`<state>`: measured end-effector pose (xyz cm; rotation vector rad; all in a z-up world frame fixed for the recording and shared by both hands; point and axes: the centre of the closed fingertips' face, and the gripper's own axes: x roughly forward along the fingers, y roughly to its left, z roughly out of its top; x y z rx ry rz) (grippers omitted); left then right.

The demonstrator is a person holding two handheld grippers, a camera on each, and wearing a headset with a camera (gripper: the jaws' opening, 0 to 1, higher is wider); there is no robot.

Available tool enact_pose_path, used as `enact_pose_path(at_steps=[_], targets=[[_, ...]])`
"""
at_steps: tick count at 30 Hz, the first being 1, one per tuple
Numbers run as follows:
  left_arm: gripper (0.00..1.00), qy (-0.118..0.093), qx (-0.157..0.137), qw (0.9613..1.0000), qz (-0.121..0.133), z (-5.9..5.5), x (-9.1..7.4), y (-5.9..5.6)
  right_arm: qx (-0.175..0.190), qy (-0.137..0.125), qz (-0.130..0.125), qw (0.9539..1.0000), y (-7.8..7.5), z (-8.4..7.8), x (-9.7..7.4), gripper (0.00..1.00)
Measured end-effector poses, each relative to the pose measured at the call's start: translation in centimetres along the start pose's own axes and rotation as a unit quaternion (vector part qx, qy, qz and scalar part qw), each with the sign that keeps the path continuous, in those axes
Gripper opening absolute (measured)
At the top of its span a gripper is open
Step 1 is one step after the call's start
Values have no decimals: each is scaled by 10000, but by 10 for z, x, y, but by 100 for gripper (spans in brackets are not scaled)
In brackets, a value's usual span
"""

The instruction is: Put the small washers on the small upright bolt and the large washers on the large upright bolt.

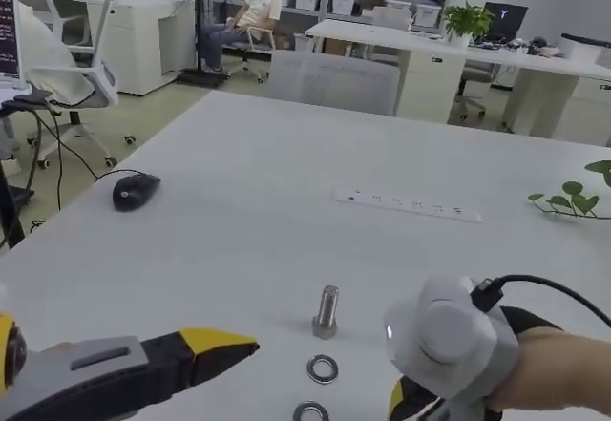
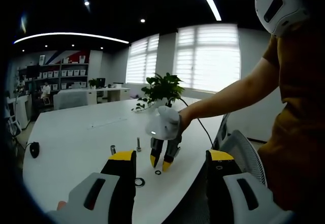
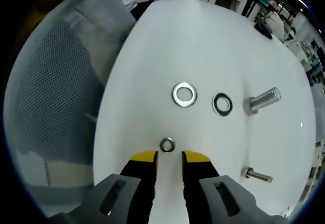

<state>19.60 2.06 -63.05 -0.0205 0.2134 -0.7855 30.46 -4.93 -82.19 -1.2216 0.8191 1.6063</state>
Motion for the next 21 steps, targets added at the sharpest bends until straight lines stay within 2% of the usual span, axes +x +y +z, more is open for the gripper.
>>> enact_pose_path(at_steps=[4,6,7,21], targets=[[54,-23,-2,10000,26,1,-2,0,-9,-8,28,10000,1,3,3,21],[54,-26,-11,10000,41,1,-3,1,-73,80,51,9999,2,0,5,21],[54,-31,-12,10000,43,1,-3,1,-10,17,50,10000,2,3,6,21],[54,-10,-14,10000,-19,-1,2,2,164,1,-19,9999,3,4,5,17]])
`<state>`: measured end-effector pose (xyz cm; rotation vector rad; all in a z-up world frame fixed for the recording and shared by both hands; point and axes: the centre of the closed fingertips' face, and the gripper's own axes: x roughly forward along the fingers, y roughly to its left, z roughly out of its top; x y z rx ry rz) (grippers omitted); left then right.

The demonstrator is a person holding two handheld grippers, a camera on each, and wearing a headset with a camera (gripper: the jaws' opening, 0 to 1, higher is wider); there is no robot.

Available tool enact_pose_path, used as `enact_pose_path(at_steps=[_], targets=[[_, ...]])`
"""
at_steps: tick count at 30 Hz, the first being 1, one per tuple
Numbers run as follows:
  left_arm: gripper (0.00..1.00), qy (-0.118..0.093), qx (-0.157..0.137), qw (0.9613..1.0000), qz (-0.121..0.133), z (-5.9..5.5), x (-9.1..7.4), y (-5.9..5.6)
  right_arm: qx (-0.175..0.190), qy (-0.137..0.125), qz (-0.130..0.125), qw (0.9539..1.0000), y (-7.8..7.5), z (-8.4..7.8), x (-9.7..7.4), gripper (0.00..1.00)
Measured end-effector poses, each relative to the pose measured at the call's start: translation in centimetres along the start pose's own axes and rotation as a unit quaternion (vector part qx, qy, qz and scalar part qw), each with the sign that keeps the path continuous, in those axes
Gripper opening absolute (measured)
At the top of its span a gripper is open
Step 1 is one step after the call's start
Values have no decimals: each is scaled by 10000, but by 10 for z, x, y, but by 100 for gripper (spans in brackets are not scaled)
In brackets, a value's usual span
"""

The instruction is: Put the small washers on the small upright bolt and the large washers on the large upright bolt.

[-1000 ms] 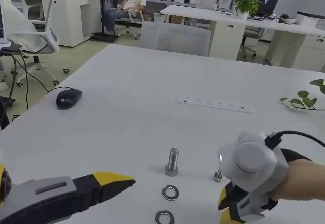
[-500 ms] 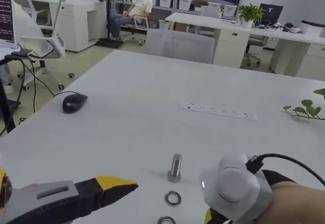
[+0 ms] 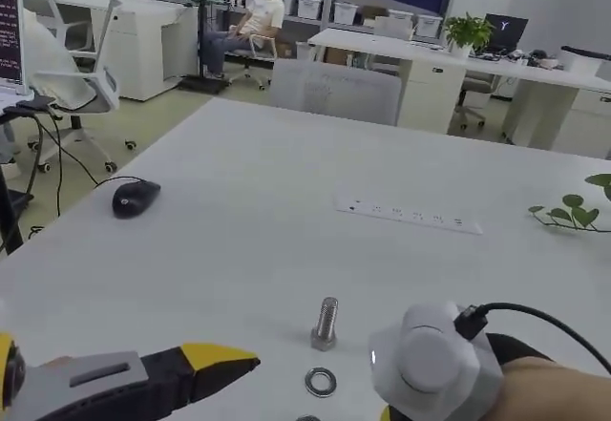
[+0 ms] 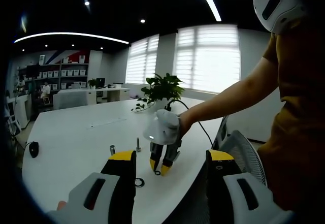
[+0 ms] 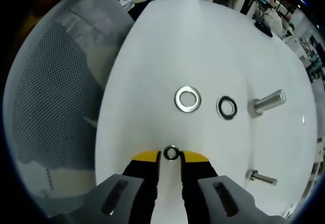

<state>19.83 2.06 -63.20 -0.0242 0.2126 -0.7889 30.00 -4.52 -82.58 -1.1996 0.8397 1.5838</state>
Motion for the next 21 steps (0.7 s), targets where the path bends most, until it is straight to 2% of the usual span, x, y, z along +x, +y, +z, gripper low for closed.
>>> enact_pose_path(at_steps=[10,13,15,21], targets=[[54,39,-17,10000,17,-3,-1,-1,-64,20,-37,10000,-2,0,0,12],[54,54,-26,10000,18,-4,-1,0,33,-29,-16,10000,-3,0,-1,12],[54,68,-27,10000,17,-4,-1,0,-18,35,-42,10000,-5,-3,-2,12],[54,79,-23,10000,-4,-4,2,2,99,-11,-140,9999,-17,-8,-16,12]])
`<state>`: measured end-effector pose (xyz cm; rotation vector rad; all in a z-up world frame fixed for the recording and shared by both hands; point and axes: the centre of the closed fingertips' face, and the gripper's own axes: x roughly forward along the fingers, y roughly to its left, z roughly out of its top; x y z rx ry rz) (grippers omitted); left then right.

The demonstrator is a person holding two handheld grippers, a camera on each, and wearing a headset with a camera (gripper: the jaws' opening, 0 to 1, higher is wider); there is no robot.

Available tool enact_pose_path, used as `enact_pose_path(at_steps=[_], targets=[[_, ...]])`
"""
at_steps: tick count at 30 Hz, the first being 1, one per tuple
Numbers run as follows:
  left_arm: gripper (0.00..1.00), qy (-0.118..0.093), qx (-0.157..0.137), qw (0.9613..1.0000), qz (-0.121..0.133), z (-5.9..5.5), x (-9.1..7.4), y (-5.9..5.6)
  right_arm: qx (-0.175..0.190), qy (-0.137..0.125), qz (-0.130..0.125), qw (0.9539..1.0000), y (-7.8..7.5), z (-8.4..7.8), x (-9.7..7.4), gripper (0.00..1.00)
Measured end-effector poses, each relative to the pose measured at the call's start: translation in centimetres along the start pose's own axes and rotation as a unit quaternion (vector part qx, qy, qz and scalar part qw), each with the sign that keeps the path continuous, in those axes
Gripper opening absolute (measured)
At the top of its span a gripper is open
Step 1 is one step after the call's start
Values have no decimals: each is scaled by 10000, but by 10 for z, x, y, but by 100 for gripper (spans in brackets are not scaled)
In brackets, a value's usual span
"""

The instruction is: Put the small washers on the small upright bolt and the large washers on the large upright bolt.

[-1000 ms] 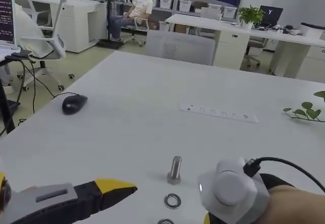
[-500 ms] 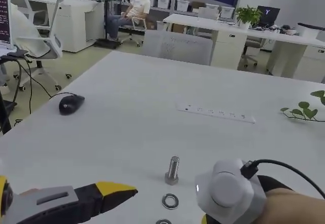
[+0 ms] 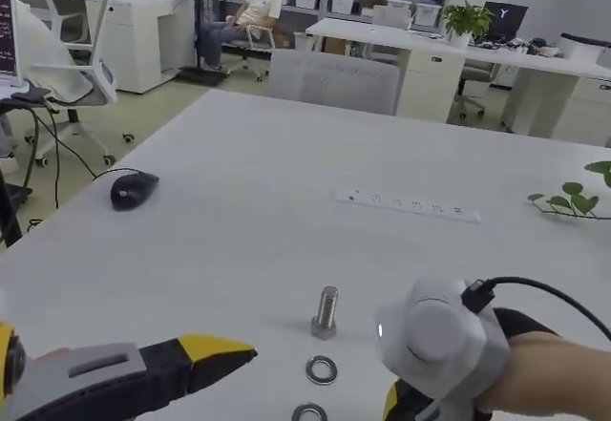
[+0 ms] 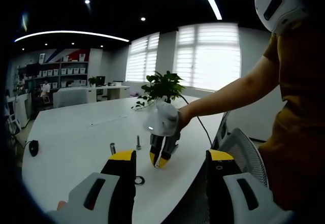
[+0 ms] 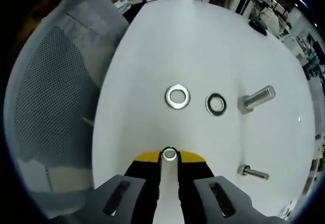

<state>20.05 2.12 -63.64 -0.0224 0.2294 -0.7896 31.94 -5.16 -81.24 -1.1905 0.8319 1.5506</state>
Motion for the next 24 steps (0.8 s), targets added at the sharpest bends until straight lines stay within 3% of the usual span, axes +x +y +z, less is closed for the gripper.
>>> enact_pose_path(at_steps=[13,24], targets=[[54,69,-45,9998,-164,-5,11,-1,415,1,-478,9980,-44,-28,-38,12],[54,144,-107,9996,-206,-9,16,3,588,-135,-894,9942,-83,-32,-66,12]])
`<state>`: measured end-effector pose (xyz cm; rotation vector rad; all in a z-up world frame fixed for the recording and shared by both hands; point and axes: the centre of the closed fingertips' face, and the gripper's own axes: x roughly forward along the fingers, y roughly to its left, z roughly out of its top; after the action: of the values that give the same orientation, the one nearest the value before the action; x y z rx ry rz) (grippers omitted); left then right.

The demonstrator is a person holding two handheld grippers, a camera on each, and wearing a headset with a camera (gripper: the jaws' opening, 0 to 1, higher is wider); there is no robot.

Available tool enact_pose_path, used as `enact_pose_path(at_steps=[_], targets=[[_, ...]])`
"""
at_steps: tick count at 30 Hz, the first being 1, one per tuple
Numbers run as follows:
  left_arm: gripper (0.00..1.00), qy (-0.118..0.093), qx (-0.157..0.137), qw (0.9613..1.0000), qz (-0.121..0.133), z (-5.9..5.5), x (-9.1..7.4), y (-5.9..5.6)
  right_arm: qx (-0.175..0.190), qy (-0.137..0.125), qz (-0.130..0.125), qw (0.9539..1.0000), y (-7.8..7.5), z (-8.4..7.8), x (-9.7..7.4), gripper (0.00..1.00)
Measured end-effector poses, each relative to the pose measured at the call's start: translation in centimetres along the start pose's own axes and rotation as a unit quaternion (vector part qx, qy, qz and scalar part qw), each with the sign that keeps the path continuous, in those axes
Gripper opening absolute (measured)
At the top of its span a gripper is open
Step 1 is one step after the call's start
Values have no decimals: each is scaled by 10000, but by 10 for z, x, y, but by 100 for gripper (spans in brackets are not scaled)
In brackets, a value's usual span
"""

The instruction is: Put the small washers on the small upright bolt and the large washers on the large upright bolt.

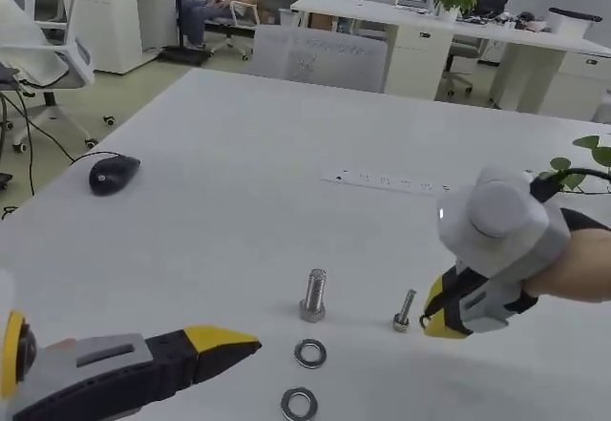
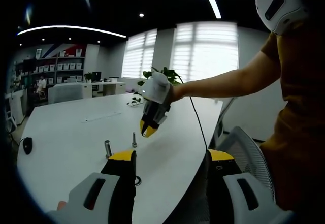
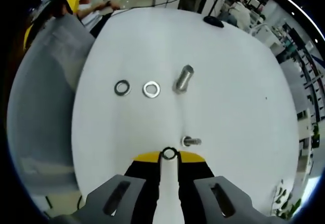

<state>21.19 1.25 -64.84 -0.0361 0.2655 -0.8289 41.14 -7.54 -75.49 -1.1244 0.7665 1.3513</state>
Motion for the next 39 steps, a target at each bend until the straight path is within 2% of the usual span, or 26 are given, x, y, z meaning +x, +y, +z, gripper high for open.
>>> enact_pose_path(at_steps=[7,14,19,32,39], targets=[[54,-14,-44,10000,-14,1,3,1,-31,-32,-149,9999,-23,9,-2,12],[54,-2,-98,9999,39,-2,1,5,-34,61,-94,9999,-31,10,8,12],[54,10,-138,9999,59,-4,0,7,-30,117,19,9999,-27,10,13,12],[54,35,-181,9998,77,-6,1,13,-126,209,71,9997,-26,8,22,12],[54,45,-205,9997,92,-8,1,14,-146,314,159,9993,-24,0,36,12]])
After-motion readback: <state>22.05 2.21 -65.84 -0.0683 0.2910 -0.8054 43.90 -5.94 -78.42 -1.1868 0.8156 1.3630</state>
